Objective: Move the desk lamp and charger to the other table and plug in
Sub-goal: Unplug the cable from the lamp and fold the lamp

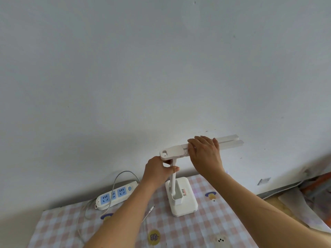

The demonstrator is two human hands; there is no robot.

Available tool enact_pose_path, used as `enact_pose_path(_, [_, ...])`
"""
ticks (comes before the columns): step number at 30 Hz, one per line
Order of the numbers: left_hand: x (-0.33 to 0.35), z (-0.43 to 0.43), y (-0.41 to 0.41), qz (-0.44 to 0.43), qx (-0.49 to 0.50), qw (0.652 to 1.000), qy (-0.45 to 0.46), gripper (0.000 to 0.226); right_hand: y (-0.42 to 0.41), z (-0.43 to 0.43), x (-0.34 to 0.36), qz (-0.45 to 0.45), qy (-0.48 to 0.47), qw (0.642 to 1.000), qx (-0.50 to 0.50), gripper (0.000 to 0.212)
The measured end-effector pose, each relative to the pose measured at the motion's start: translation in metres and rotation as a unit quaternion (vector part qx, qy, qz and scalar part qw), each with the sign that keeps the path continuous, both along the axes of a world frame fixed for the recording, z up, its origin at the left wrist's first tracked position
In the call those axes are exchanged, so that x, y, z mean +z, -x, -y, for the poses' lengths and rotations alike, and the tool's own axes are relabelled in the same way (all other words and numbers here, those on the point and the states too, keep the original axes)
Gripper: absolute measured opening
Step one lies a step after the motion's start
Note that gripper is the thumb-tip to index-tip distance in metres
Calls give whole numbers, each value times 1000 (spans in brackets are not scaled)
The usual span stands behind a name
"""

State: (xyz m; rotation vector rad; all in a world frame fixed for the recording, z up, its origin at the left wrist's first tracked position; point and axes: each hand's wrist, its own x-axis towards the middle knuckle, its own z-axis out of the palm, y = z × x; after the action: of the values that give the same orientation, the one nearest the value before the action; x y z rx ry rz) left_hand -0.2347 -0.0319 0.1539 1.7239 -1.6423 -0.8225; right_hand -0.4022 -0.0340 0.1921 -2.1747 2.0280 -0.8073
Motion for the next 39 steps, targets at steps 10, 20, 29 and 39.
enact_pose_path(10, [0, -1, -2, -3, -2, 1000, 5, 28, -5, 3, -16, 68, -27, 997, -7, 35])
enact_pose_path(20, [0, -1, -4, -6, -5, 1000, -1, 32, -8, 7, -23, 99, -37, 994, -10, 34])
enact_pose_path(29, [-2, -1, -6, -10, -5, 1000, -3, 29, -12, 5, -27, 176, -74, 982, 9, 32])
enact_pose_path(39, [0, -4, -8, -23, -9, 1000, 12, 29, -19, -2, -47, 383, -220, 896, 39, 30])
